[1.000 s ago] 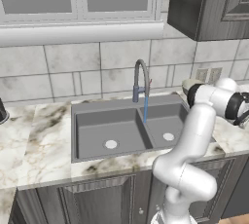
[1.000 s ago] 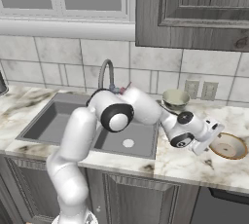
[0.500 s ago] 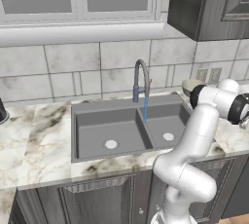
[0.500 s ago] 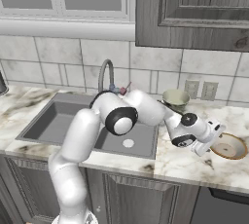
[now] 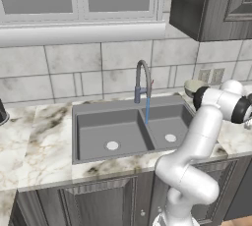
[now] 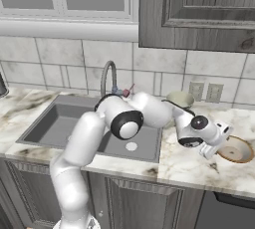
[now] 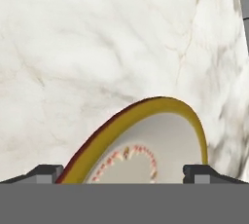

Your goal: Rinse each bowl for a few seconds and place them down in the sink or on the counter.

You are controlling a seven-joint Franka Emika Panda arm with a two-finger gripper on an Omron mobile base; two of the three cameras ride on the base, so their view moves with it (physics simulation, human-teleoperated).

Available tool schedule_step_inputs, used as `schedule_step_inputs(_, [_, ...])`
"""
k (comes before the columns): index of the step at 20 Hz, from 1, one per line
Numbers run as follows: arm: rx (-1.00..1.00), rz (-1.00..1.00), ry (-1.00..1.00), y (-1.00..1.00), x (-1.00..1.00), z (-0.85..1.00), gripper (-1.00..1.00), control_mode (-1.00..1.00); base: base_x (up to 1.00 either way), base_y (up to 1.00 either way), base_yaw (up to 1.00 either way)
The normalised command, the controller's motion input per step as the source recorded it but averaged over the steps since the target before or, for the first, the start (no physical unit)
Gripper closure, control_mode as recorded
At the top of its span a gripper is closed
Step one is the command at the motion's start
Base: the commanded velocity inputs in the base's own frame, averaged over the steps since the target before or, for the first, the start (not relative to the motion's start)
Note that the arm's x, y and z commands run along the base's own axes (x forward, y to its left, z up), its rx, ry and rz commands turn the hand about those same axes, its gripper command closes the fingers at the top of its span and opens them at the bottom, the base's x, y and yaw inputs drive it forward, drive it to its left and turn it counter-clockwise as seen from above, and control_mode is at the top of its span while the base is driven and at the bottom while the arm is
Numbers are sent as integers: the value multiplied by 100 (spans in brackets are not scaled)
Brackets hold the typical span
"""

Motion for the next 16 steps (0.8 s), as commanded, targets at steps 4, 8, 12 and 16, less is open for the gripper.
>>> schedule_step_inputs(4, [3,4,0,-4,7,-21,100,-100,0,0,0])
schedule_step_inputs(8, [4,4,0,-14,0,-21,100,-100,0,0,0])
schedule_step_inputs(12, [7,2,1,-6,-3,-6,100,-100,0,0,0])
schedule_step_inputs(16, [3,3,0,14,-14,14,100,-100,0,0,0])
